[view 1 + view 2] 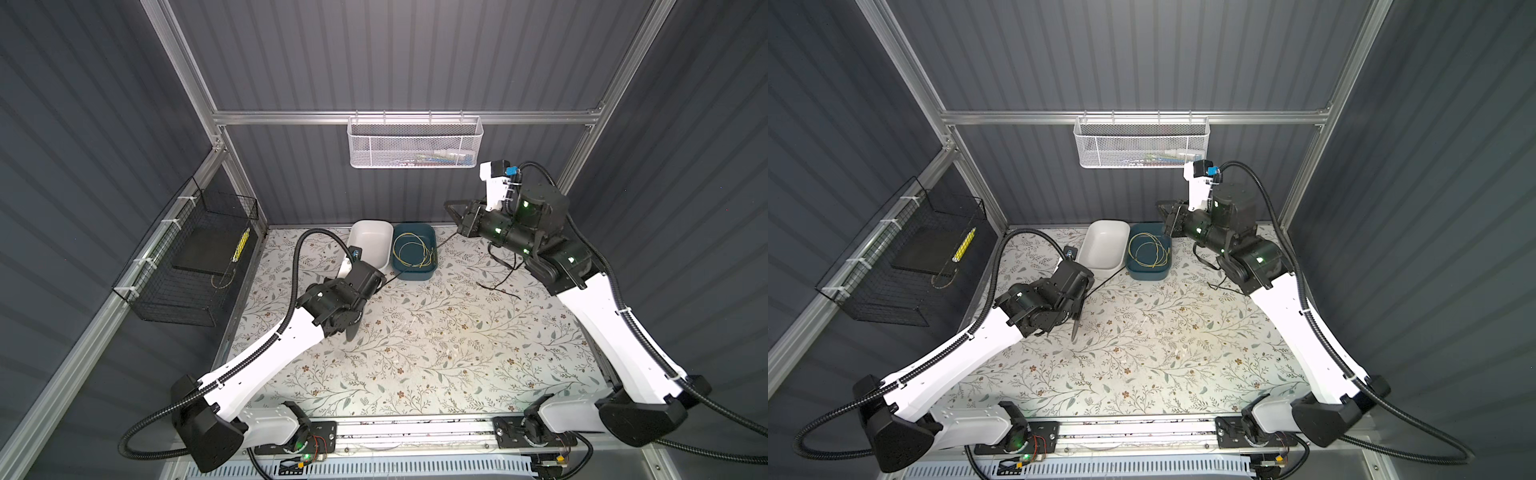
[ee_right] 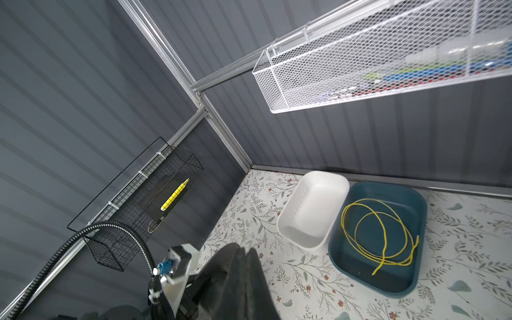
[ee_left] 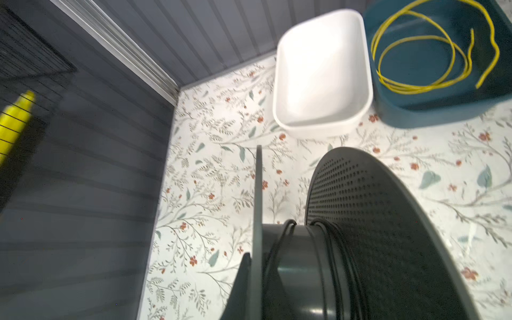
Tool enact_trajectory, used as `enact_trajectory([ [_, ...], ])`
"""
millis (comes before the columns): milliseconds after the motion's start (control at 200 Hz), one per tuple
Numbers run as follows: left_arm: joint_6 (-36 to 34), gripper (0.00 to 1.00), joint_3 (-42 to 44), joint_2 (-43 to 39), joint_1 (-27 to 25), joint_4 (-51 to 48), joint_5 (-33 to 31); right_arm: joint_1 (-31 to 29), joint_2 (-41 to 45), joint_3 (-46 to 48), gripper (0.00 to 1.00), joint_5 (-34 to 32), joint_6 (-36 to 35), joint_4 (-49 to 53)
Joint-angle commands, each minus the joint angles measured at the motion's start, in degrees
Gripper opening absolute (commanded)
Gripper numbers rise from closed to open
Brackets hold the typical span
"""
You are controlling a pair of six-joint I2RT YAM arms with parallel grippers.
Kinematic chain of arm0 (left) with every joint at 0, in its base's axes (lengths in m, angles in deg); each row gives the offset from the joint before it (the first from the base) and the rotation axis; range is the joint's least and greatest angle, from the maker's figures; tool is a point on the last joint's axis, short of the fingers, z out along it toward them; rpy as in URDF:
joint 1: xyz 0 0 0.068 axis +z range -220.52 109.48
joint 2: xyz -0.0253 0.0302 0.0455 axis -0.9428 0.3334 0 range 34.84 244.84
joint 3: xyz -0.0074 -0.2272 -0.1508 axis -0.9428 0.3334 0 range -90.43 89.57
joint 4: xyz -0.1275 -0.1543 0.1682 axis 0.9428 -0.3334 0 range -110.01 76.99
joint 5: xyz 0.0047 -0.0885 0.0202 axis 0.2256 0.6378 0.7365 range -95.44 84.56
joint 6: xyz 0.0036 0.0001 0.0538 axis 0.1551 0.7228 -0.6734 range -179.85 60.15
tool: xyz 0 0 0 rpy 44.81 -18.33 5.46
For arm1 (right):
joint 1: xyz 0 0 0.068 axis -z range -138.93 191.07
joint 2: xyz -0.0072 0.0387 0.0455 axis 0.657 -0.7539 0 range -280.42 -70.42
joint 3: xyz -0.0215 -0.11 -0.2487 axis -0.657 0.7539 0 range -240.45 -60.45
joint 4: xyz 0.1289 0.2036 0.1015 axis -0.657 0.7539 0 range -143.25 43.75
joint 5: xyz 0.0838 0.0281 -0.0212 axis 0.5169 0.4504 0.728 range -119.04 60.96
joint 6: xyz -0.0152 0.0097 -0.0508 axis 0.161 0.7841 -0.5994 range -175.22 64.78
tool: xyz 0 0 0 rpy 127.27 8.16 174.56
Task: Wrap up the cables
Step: 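Carry the cable to the far corner with the right gripper while left holds spool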
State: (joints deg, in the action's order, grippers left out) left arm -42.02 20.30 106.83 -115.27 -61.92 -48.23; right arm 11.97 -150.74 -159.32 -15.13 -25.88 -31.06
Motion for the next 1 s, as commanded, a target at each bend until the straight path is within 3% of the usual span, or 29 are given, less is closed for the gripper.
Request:
enact_trajectory([
  [0,1.8,0.0,3.1,-4.5,-0.5,-3.0,6.2,3.9,-2.9,-3.8,0.0,3.2,2.1,-0.3],
  [235,1.9,0.0,6.4,-8.6,-1.4,-5.0,10.6,12.0,-9.6,-9.6,0.0,8.6,7.7,-1.6],
  [575,1.8,0.0,5.9,-11.3,-1.5,-8.2,10.9,22.4,-16.0,-14.0,0.08,12.7,12.3,-1.1],
  [995,0.5,0.0,2.1,-12.5,-1.5,-12.5,10.9,30.4,-23.8,-20.0,0.11,15.8,16.1,-0.5],
])
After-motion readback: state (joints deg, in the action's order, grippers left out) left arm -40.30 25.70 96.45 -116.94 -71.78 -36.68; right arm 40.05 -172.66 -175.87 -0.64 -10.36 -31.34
